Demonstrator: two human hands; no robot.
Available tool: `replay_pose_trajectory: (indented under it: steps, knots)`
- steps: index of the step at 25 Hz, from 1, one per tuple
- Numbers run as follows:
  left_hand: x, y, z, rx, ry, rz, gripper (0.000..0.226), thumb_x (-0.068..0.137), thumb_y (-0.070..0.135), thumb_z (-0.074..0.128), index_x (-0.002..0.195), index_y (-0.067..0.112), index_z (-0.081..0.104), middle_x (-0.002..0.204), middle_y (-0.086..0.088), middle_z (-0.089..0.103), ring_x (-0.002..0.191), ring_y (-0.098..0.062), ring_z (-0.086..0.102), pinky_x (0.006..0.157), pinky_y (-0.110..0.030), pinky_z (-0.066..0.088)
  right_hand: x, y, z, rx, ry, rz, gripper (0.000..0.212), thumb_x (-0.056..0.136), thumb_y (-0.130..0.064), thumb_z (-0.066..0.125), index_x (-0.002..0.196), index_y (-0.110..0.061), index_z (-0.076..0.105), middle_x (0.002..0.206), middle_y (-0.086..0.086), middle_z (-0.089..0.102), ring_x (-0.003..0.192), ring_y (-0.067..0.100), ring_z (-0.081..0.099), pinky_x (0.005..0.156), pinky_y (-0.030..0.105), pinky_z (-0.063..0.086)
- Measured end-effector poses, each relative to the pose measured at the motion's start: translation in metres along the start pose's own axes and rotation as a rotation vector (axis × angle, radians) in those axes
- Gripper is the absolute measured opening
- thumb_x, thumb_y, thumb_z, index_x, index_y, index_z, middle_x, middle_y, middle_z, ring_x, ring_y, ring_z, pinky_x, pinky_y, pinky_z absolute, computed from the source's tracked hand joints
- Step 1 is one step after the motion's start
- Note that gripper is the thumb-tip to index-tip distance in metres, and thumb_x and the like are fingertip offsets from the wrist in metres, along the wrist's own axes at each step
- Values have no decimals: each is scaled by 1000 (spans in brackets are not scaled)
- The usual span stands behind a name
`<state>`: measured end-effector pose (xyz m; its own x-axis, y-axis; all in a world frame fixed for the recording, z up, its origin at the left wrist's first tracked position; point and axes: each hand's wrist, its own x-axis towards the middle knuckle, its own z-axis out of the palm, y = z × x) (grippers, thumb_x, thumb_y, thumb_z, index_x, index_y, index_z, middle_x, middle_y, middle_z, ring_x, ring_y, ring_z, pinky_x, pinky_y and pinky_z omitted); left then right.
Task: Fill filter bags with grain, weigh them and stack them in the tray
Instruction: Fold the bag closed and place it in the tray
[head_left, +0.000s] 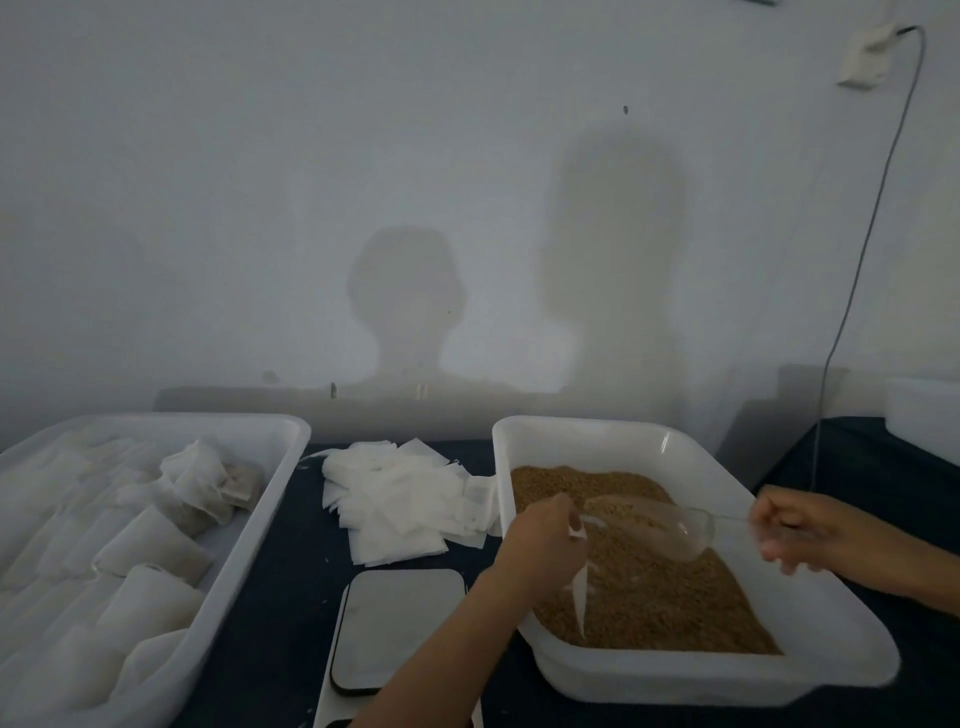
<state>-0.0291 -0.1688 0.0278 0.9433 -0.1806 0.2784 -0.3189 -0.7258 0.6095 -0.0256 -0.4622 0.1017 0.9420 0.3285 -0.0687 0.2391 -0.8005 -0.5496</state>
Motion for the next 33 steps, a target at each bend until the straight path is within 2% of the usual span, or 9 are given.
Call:
replay_pose_trajectory:
  steps: [3,6,8,11,13,16,20,26,33]
  knots:
    - [0,-2,3,43,-18,44,21,88,11,51,108,8,54,90,-5,55,81,-14,46,68,-25,38,-12,-3,-4,-21,-27,-36,9,86,-9,66,88,-3,59,80,9,63,71,16,62,67,30,53]
    - [-3,-2,6,83,-53,98,22,85,10,52,107,11,54,84,2,48,80,-14,46,67,-26,38,-15,-13,-5,-112,-27,-91,8,87,-13,66,88,-10,59,85,5,63,71,12,61,69,31,55]
    - [-4,-2,6,90,-67,119,22,85,10,52,107,11,53,85,2,49,80,-14,45,67,-26,38,-15,-23,-9,-210,-34,-91,8,87,-19,67,87,-18,58,87,4,64,74,12,62,70,30,53]
    - [-4,-3,7,72,-65,135,23,86,10,53,109,12,55,93,-4,57,79,-12,45,68,-24,38,-15,-40,-19,-410,-41,-80,10,87,-27,66,87,-28,56,83,-5,64,75,3,59,68,23,47]
    - [-4,-2,8,72,-64,156,23,87,10,54,110,12,56,98,-5,60,78,-11,45,68,-23,38,-14,-50,-25,-484,-62,-86,10,88,-29,65,87,-29,55,84,-8,63,77,2,58,69,22,45]
    - [-4,-1,8,56,-38,188,21,88,12,54,109,14,58,92,1,55,77,-10,45,65,-19,35,-12,-63,-33,-538,-94,-72,10,88,-27,64,86,-28,55,85,-9,62,79,3,57,76,27,46]
    - [-5,-1,7,16,8,219,21,89,9,51,108,13,60,86,8,46,71,-6,40,57,-10,28,-9,-73,-40,-573,-109,-65,10,88,-26,64,85,-29,55,81,-10,61,74,1,58,72,24,45]
    - [-5,-3,8,-23,38,220,23,91,8,51,112,13,59,93,4,50,73,-7,40,64,-17,32,-4,-75,-46,-537,-135,-82,10,88,-25,65,83,-26,56,81,0,66,71,6,60,70,26,46]
    - [-6,-3,7,-10,38,252,23,90,8,51,112,12,58,87,8,45,64,-3,36,56,-8,26,3,-77,-50,-502,-167,-88,11,88,-24,65,82,-23,57,81,6,65,64,4,56,66,24,43]
